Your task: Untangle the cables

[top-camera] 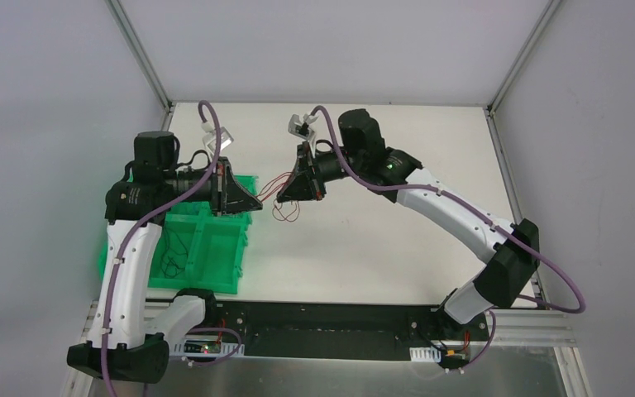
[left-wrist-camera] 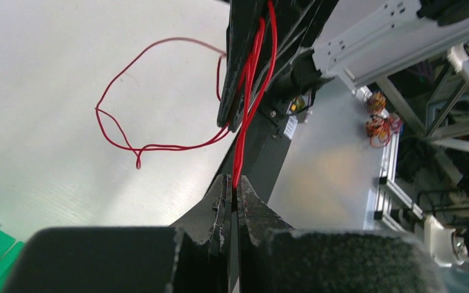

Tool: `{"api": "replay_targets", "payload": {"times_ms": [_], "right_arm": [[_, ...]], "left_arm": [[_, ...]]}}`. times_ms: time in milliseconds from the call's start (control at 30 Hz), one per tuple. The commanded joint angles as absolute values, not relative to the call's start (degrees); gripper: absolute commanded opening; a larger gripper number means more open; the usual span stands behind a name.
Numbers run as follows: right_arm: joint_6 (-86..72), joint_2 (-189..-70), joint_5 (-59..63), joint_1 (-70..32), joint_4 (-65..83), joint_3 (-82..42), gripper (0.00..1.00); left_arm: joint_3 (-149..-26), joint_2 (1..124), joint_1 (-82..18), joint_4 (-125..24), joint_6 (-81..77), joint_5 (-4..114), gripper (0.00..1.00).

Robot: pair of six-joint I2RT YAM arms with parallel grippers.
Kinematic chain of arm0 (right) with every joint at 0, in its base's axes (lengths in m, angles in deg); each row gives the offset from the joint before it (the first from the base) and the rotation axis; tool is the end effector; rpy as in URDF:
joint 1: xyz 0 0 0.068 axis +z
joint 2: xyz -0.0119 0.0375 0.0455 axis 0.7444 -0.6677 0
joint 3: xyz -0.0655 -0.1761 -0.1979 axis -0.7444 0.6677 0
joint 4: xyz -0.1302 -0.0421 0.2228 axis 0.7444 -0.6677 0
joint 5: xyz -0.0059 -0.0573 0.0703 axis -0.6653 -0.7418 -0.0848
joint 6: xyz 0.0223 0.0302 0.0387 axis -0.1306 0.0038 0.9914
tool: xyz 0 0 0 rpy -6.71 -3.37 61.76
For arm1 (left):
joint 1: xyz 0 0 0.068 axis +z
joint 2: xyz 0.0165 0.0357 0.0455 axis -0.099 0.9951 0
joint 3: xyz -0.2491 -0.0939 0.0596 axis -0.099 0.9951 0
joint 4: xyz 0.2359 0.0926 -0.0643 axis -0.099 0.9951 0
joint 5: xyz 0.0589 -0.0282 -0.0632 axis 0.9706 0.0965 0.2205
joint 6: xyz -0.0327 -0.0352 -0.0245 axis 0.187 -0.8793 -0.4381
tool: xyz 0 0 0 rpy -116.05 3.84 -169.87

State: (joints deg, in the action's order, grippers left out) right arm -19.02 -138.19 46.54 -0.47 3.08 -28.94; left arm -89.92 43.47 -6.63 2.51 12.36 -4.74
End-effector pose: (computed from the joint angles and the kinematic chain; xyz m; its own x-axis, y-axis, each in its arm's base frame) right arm 0.2228 0.2861 0.3969 -0.0411 -0.1294 -0.9907 -0.9828 -0.1734 0.0634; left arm 0.1613 -0.0357 0.4182 -0.5156 0.0244 -0.8565 0.8037 0.3603 -0.4736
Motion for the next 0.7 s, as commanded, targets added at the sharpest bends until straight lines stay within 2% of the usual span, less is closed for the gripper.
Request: {"api": "replay_targets", "payload": {"times_ms": [0,233,267,333,367,467,600,667], "right_arm": [[-15.6,-136.7,47.6,-1.7,5.0,-35.3,0.0],[-16.4,-135.6,48.8,-2.0,3.6,-35.0,0.0],[-17.1,-135.4,48.7,-2.2,3.1,-34.4,0.0],[-17.8,-135.0,48.3,-2.6,3.1,-33.0,0.0],[-17.9,-134.9,47.9,-2.8,3.4,-32.5,0.0],[-15.2,-134.0,45.5,-2.8,8.2,-30.2,0.0],[-6.7,-132.9,40.8,-2.3,20.6,-25.6,0.0],[-3.5,-133.0,38.1,-2.2,25.4,-25.1,0.0]], "left_arm": [[-91.6,42.7,-9.8,9.6,20.6,1.2,0.0],[-93.9,42.6,-9.7,9.6,21.1,2.2,0.0],[-94.6,42.1,-9.6,8.4,20.3,1.5,0.17],[-94.3,39.8,-8.7,2.0,14.4,1.7,0.63],[-93.2,38.5,-8.3,-2.3,11.0,2.6,0.73],[-87.3,34.5,-8.1,-16.7,-0.9,6.9,0.89],[-82.2,35.2,-8.1,-32.0,-17.7,8.7,0.98],[-79.7,35.6,-8.1,-37.0,-22.7,10.6,0.99]]}}
